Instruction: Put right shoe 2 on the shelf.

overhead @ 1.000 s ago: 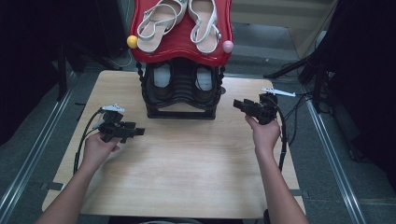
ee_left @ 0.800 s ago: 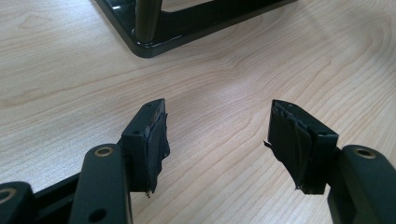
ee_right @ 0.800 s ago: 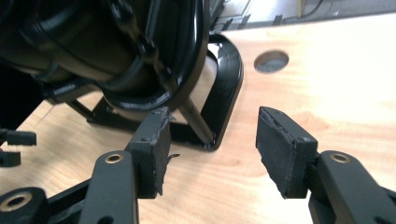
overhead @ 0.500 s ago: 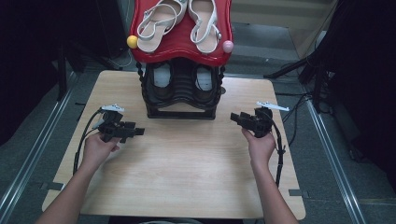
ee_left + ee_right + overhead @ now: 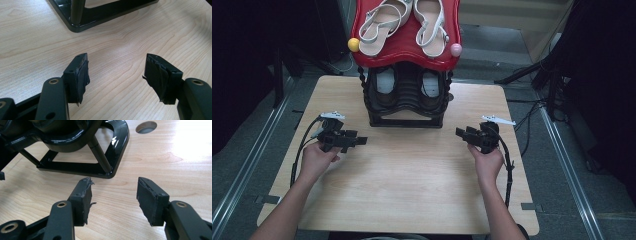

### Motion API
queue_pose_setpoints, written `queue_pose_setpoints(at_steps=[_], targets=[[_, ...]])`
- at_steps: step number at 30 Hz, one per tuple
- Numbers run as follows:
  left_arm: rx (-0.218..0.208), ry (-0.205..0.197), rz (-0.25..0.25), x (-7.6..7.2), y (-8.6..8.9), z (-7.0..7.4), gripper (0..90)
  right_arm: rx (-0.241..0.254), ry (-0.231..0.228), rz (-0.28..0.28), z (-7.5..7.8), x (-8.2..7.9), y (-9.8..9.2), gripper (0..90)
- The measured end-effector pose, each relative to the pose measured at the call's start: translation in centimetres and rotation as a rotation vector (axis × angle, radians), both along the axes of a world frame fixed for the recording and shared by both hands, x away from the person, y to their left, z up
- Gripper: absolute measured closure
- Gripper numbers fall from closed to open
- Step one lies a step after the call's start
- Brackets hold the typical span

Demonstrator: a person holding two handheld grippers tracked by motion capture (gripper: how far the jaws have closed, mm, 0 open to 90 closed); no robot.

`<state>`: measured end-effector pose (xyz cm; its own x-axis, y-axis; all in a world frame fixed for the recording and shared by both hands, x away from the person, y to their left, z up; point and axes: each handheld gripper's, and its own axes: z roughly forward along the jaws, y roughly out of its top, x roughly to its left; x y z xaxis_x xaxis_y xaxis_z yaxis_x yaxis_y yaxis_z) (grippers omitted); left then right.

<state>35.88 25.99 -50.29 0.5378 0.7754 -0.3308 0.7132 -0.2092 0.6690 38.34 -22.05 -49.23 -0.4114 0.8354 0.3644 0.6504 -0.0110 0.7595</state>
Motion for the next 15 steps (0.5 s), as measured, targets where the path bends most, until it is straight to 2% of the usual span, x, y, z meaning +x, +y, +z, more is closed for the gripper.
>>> queue_pose_setpoints(at_steps=[5, 9, 15], targets=[[-0.012, 0.010, 0.001, 0.04, -0.03, -0.01, 34.2, 0.000, 0.018, 0.004, -0.25, -0.25, -0.03, 46.8], [-0.003, 0.000, 0.006, 0.02, -0.14, -0.04, 33.0, -0.030, 0.015, 0.009, -0.49, -0.30, 0.06, 46.6], [-0.007, 0.004, 0.009, 0.12, -0.19, -0.12, 32.3, -0.020, 0.011, 0.001, -0.70, -0.50, -0.38, 46.6]])
